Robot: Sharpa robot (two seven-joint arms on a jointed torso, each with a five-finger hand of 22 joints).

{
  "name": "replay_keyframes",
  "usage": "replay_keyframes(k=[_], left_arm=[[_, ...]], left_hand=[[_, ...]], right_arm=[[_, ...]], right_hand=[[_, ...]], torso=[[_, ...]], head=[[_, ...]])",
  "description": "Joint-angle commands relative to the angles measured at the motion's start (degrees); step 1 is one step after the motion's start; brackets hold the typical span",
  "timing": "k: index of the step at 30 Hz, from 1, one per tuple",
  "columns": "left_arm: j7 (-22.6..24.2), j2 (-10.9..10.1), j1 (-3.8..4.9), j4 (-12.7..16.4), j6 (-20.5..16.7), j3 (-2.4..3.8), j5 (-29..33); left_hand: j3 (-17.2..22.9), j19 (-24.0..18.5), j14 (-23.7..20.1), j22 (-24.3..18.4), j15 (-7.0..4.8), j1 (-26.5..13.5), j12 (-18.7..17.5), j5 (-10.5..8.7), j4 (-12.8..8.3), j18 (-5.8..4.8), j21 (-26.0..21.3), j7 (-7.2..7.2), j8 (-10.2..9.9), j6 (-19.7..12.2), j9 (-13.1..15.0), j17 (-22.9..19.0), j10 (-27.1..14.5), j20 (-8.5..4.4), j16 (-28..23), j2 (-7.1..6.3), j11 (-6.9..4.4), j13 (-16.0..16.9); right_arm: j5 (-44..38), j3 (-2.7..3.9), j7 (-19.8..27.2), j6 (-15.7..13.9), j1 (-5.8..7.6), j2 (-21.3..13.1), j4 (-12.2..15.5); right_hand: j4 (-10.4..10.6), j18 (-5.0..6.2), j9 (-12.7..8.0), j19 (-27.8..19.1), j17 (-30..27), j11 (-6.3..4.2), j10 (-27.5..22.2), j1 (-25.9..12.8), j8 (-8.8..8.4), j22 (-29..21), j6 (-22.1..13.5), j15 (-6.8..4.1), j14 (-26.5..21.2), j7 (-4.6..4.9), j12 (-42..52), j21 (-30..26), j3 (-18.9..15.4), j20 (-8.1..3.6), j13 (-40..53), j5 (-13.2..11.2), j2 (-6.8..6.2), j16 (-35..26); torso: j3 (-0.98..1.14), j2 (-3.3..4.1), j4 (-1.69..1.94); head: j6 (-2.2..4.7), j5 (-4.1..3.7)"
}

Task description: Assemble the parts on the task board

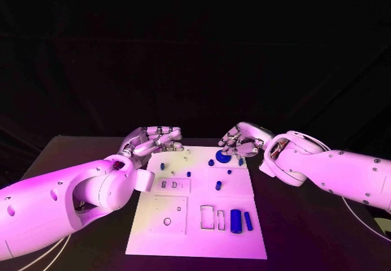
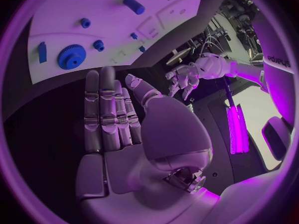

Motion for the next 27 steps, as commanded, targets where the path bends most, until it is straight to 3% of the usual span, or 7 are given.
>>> replay_keyframes(k=[1,2,5,14,18,21,27], left_arm=[[-0.10,-0.40,0.33,1.79,1.75,0.34,-0.66],[-0.10,-0.59,0.40,2.26,1.74,0.48,-0.66],[-0.14,-1.01,0.53,3.26,1.70,0.78,-0.63],[-0.21,-1.27,0.86,4.53,1.71,1.49,-0.58],[-0.30,-1.38,1.01,4.78,1.74,1.60,-0.58],[-0.37,-1.48,1.07,4.93,1.73,1.64,-0.58],[-0.47,-1.48,1.11,5.01,1.72,1.67,-0.57]], left_hand=[[0.08,0.33,0.36,0.06,-0.07,0.18,-0.16,0.24,-0.32,0.81,0.19,0.04,-0.21,0.22,-0.05,0.17,0.26,-0.06,0.21,0.16,0.00,0.06],[0.07,0.35,0.34,0.06,-0.07,0.15,-0.18,0.24,-0.31,0.80,0.21,0.04,-0.22,0.23,-0.05,0.19,0.28,-0.08,0.22,0.18,0.00,0.06],[0.05,0.37,0.30,0.07,-0.05,0.09,-0.23,0.24,-0.27,0.79,0.24,0.05,-0.25,0.23,-0.06,0.23,0.29,-0.10,0.24,0.21,0.01,0.06],[0.02,0.40,0.23,0.09,-0.03,-0.02,-0.33,0.24,-0.21,0.77,0.29,0.06,-0.32,0.22,-0.07,0.30,0.27,-0.15,0.28,0.28,0.03,0.04],[0.02,0.40,0.21,0.09,-0.03,-0.05,-0.37,0.24,-0.18,0.77,0.31,0.07,-0.35,0.22,-0.07,0.33,0.25,-0.16,0.31,0.31,0.04,0.03],[0.00,0.41,0.17,0.10,-0.02,-0.11,-0.44,0.24,-0.16,0.76,0.33,0.08,-0.40,0.20,-0.08,0.37,0.22,-0.18,0.34,0.33,0.06,0.02],[-0.02,0.42,0.14,0.10,-0.01,-0.16,-0.53,0.24,-0.13,0.75,0.36,0.11,-0.45,0.17,-0.09,0.42,0.16,-0.21,0.37,0.36,0.09,0.00]], right_arm=[[-13.93,0.04,-7.89,1.83,0.34,0.50,0.11],[-14.92,0.05,-8.53,1.95,0.43,0.68,0.10],[-16.97,0.07,-9.74,2.40,0.57,1.18,-0.01],[-20.95,0.09,-11.90,4.20,0.71,3.11,-0.73],[-21.72,0.09,-13.16,5.24,0.72,3.72,-0.76],[-22.00,0.09,-13.87,5.84,0.72,4.28,-0.76],[-22.16,0.09,-14.47,6.15,0.72,4.95,-0.80]], right_hand=[[0.75,-0.63,0.18,4.68,8.56,-0.19,-0.75,-0.93,-0.44,11.93,0.28,-0.25,3.22,-0.07,0.08,10.03,0.42,-0.42,1.06,0.04,-1.17,9.32],[1.19,-1.41,0.26,7.00,12.95,-0.20,-1.25,-1.07,-0.55,17.61,0.30,-0.25,3.31,-0.11,0.05,14.43,0.80,-0.41,1.41,0.08,-1.12,13.91],[1.86,-2.46,0.39,9.73,19.08,0.09,-2.54,-1.27,-0.88,25.56,0.03,-0.02,2.99,-0.02,-0.16,20.52,1.41,-0.32,2.00,0.09,-1.82,20.31],[3.72,-4.72,0.85,14.79,34.02,0.65,-5.41,-0.96,-1.31,41.37,-0.48,0.39,3.20,0.12,-0.53,31.74,3.02,0.29,2.62,-0.17,-3.00,35.62],[4.29,-5.37,0.94,16.37,37.09,0.77,-5.66,-0.87,-1.42,45.57,-0.82,0.45,3.22,0.04,-0.33,34.51,3.29,0.39,2.83,-0.30,-3.35,38.79],[4.77,-5.84,0.95,17.49,39.00,0.82,-5.97,-0.91,-1.54,48.38,-1.32,0.51,3.28,0.02,-0.25,36.30,3.39,0.47,2.97,-0.37,-3.59,40.75],[5.14,-6.01,1.03,17.82,40.00,0.94,-6.52,-0.76,-1.49,49.49,-1.43,0.64,3.21,0.10,-0.28,37.03,3.53,0.58,3.02,-0.41,-3.72,41.91]], torso=[[-0.59,2.43,0.16],[-0.63,2.62,0.17],[-0.86,3.37,0.12],[-1.11,4.88,0.70],[-1.07,4.99,0.88],[-1.12,5.20,0.75],[-1.12,5.40,0.96]], head=[[0.63,-0.77],[0.71,-0.83],[1.13,-0.86],[1.68,-1.03],[1.79,-1.19],[1.93,-1.00],[2.10,-0.98]])
